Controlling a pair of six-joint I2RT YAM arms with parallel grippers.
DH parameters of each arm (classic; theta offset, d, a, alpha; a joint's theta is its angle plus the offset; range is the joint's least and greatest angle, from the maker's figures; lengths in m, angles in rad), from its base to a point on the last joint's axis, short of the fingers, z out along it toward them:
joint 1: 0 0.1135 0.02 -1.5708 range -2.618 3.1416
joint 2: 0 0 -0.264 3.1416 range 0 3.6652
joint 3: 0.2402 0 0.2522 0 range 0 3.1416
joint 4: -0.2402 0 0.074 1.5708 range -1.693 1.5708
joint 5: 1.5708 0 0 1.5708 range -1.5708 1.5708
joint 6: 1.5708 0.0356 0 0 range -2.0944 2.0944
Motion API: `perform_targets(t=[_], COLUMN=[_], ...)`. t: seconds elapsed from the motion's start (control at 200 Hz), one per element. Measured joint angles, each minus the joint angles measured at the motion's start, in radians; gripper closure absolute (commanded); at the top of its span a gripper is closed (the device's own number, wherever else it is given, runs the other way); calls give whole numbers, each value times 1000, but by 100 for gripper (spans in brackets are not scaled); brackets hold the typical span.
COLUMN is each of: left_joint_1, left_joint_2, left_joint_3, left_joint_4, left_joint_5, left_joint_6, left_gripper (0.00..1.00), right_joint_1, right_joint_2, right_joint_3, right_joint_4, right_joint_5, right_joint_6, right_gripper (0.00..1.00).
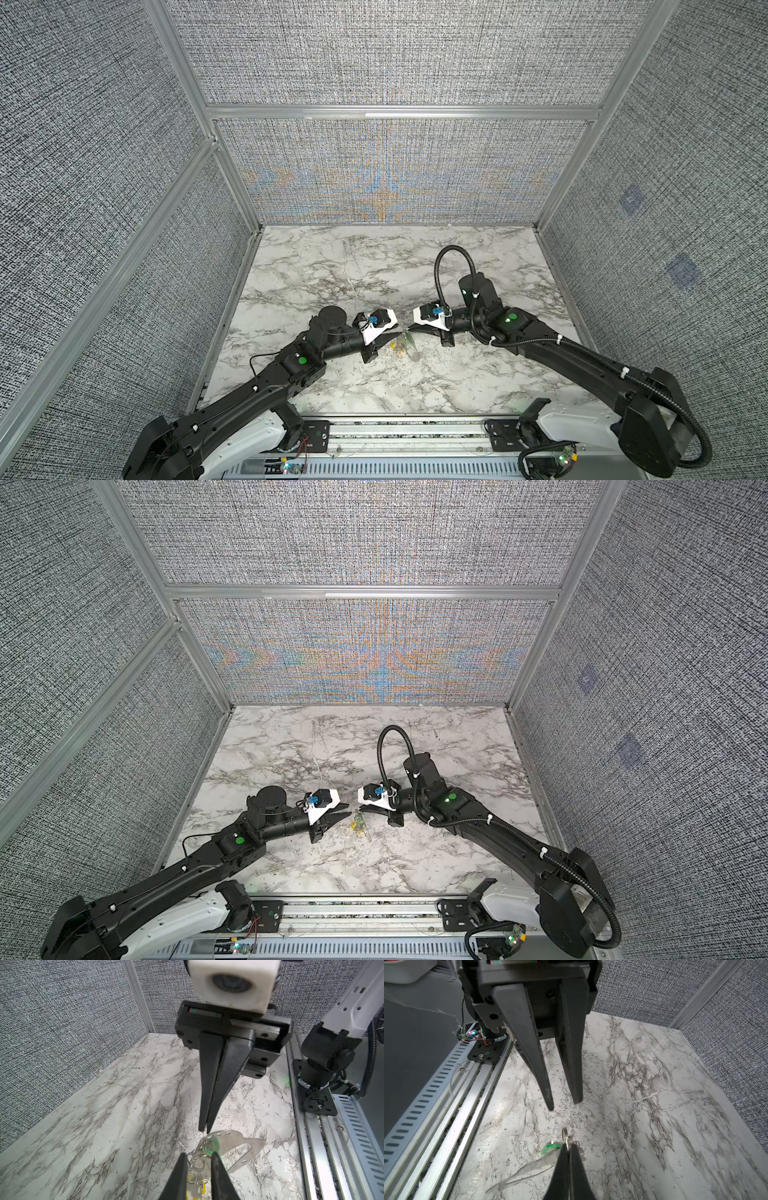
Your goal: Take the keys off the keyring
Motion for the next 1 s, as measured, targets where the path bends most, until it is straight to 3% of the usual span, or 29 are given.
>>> perform_targets(t=[0.51,1.001], left_joint_1=[-61,-74], left_joint_2=[7,53], left_joint_3=[-29,-34], left_joint_4=[56,145], left_joint_5=[-140,-140], left_joint_6=[29,2], left_gripper=[73,80], right_joint_1=[0,0], right_joint_2=[1,17], right_joint_3=[17,45], right_joint_4=[-13,-61], right_joint_5=[6,6], right_joint_6=[-11,23], right_gripper=[100,100])
